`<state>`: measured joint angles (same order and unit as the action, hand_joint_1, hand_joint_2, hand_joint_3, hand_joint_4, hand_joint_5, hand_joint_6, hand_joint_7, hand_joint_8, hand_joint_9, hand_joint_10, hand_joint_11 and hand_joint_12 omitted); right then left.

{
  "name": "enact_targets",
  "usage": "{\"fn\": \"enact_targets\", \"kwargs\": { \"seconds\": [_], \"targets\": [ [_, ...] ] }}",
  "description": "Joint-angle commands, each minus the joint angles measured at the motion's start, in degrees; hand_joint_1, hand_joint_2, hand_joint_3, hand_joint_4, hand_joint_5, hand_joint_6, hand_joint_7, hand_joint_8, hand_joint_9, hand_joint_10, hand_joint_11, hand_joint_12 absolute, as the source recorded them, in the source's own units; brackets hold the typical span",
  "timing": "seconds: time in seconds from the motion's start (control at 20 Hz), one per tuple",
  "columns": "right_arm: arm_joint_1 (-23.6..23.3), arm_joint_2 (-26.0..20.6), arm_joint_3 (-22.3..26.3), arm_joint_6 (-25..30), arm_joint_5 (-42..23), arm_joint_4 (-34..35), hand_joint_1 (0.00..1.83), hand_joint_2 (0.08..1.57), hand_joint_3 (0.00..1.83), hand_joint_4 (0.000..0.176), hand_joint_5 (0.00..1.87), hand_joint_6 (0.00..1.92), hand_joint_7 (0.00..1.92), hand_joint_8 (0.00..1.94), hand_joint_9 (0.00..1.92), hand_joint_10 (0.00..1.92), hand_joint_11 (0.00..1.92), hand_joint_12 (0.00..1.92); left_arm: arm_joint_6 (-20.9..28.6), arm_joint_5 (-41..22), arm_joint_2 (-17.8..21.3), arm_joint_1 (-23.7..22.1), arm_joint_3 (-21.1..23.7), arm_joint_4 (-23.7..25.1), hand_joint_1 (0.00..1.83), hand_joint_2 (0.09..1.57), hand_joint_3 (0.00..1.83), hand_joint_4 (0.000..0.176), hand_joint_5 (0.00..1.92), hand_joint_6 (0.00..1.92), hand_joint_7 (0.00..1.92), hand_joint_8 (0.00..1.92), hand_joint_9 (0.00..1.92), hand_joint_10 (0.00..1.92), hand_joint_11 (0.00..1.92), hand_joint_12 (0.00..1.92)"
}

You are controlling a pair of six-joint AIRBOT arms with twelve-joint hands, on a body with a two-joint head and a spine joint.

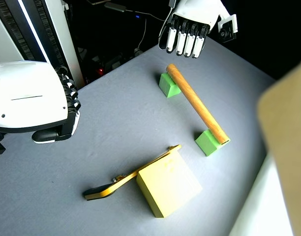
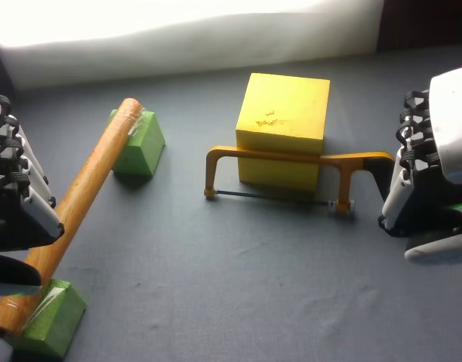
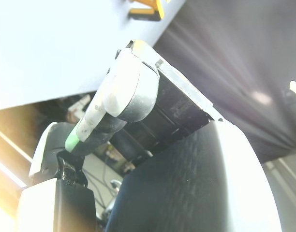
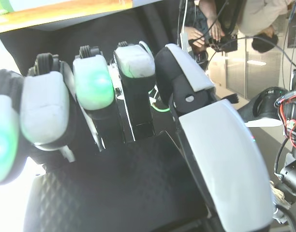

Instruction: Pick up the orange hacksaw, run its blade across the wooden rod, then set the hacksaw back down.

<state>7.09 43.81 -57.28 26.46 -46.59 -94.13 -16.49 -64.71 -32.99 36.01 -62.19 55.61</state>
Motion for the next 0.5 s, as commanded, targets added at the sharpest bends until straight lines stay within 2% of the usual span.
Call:
{"fn": "enact_targets", "kwargs": {
  "seconds": [0.0,0.15,0.2,0.3,0.35,0.4,0.45],
  "targets": [
    [-0.3,-0.3,0.1,0.4,-1.4,4.3,0.04,0.95,0.16,0.0,0.14,0.05,0.16,0.04,0.14,0.05,0.0,0.63,-0.1,-4.3,0.7,-0.3,-0.2,-4.1,0.0,1.14,0.13,0.018,0.05,0.04,0.05,0.03,0.03,0.03,0.0,0.19],
    [-0.4,-0.3,0.1,0.4,-1.4,4.3,0.04,0.95,0.16,0.0,0.14,0.05,0.16,0.04,0.14,0.05,0.0,0.63,-0.1,-3.7,0.8,-0.3,-0.5,-4.1,0.0,1.14,0.13,0.018,0.05,0.04,0.05,0.03,0.03,0.03,0.0,0.19],
    [-0.4,-0.3,0.1,0.4,-1.4,4.3,0.04,1.02,0.01,0.0,0.13,0.0,0.16,0.0,0.15,0.0,0.0,0.55,-0.1,-3.3,0.9,-0.3,-0.5,-4.1,0.0,1.19,0.02,0.016,0.05,0.0,0.04,0.0,0.04,0.01,0.0,0.21],
    [-0.4,-0.3,0.1,0.6,-1.5,4.3,0.01,1.04,0.01,0.0,0.1,0.0,0.13,0.0,0.14,0.0,0.0,0.51,0.0,-2.6,1.0,-0.3,-0.5,-4.1,0.0,1.19,0.0,0.012,0.05,0.0,0.06,0.0,0.06,0.0,0.0,0.27],
    [-0.4,-0.3,0.1,0.7,-1.6,4.3,0.01,1.04,0.01,0.0,0.11,0.0,0.13,0.0,0.14,0.0,0.0,0.5,0.0,-2.3,1.0,-0.4,-0.5,-4.1,0.0,1.19,0.0,0.003,0.06,0.0,0.07,0.0,0.06,0.0,0.0,0.25],
    [-0.4,-0.3,0.1,1.4,-1.7,4.3,0.01,1.05,0.01,0.0,0.11,0.0,0.14,0.0,0.15,0.0,0.0,0.5,0.0,-2.1,1.1,-0.5,-0.5,-4.1,0.0,1.19,0.0,0.0,0.07,0.01,0.08,0.01,0.06,0.0,0.0,0.24],
    [-0.3,-0.3,0.0,4.8,-2.1,4.3,0.01,1.05,0.01,0.0,0.12,0.0,0.14,0.0,0.14,0.0,0.0,0.5,0.0,-2.0,1.2,-0.6,-0.5,-4.1,0.0,1.19,0.0,0.0,0.08,0.01,0.08,0.0,0.06,0.0,0.0,0.22]
  ]
}}
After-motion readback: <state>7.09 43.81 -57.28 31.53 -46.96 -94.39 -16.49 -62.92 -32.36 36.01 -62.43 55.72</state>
